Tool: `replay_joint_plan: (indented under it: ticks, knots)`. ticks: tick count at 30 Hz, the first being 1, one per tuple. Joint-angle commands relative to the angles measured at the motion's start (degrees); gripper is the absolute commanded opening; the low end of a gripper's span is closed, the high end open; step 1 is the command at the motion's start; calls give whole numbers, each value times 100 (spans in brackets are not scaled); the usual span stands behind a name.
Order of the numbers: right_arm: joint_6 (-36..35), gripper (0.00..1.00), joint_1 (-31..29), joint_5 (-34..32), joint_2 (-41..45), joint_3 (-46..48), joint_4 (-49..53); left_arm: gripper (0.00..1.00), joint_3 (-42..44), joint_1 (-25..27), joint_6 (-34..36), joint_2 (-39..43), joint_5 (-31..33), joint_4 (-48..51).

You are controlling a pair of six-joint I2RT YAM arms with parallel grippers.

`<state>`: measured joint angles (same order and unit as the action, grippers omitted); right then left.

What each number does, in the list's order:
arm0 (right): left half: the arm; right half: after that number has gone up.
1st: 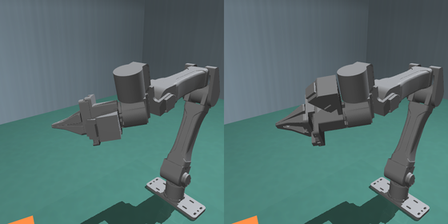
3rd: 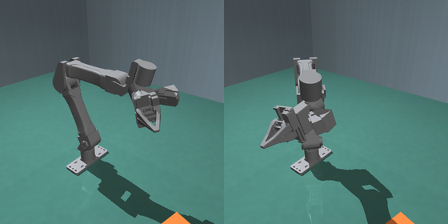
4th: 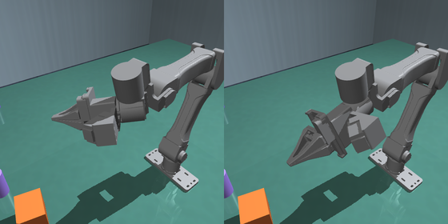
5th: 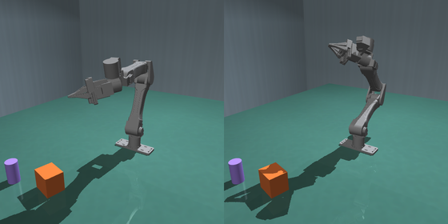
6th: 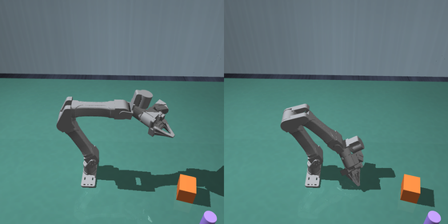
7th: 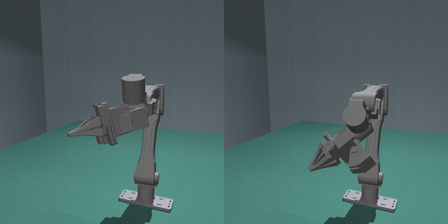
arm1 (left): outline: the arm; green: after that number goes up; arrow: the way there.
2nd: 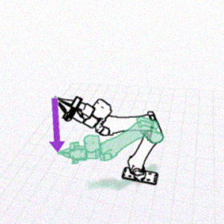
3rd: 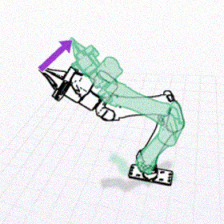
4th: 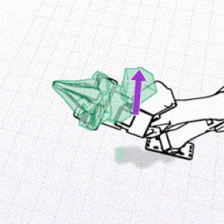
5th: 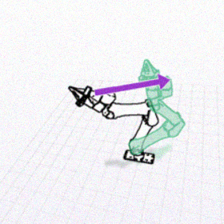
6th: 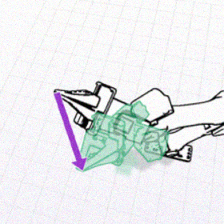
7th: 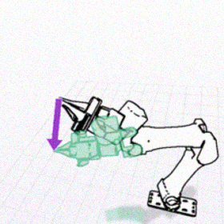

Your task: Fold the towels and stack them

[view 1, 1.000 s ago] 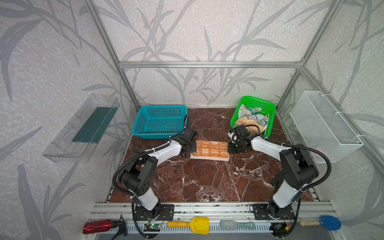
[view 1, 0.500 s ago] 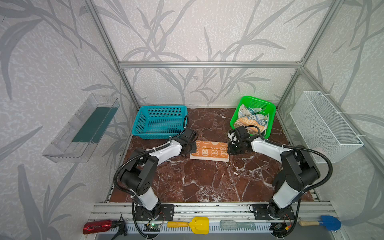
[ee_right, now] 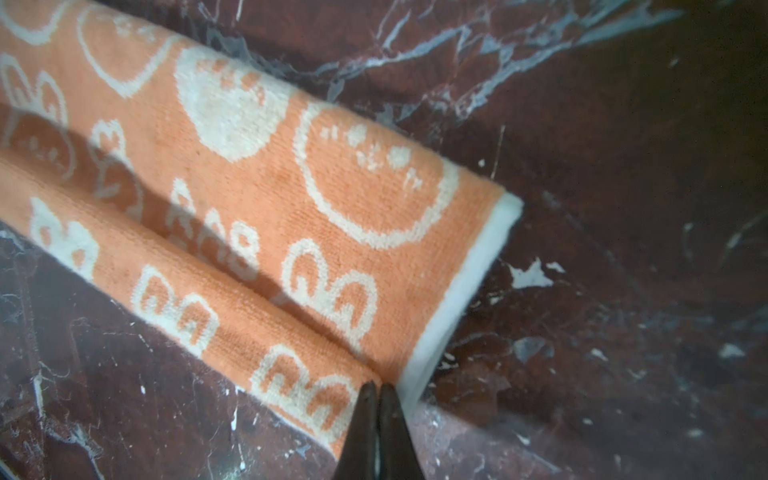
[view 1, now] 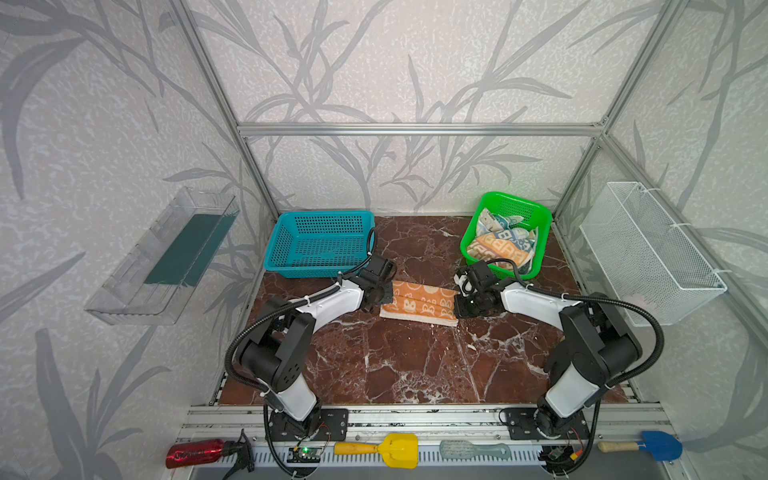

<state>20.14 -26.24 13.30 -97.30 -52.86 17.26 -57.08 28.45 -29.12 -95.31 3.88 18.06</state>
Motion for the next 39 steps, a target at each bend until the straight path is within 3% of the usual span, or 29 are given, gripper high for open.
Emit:
replay_joint_plan:
  ticks: [1, 6, 13, 16, 21, 29, 35, 39]
  knots:
    - [37, 0, 17, -126, -184, 49, -3, 0, 123, -41, -70, -77, 140, 24]
    - [-35, 9, 20, -126, -202, -87, 105, 2, 108, -38, -43, -137, 41, 36]
    - [-107, 39, 6, -49, 239, -239, 296, 47, -45, 9, -107, 225, -181, 115]
    - [-72, 52, 12, 16, 619, -260, 395, 58, -127, 21, -162, 583, -227, 233]
    - [59, 73, 6, 138, 1194, -221, 461, 87, 20, 27, -436, 1122, -736, -110]
    - [616, 86, 3, 1045, 1146, 17, -203, 92, 366, -96, -1152, 733, -1636, -998]
    - [405, 89, 7, 728, 1069, 146, 66, 93, 422, -312, -1174, 442, -2207, -819]
    - [272, 82, 37, 604, 998, 289, 205, 93, 649, -376, -1052, 637, -1975, -657]
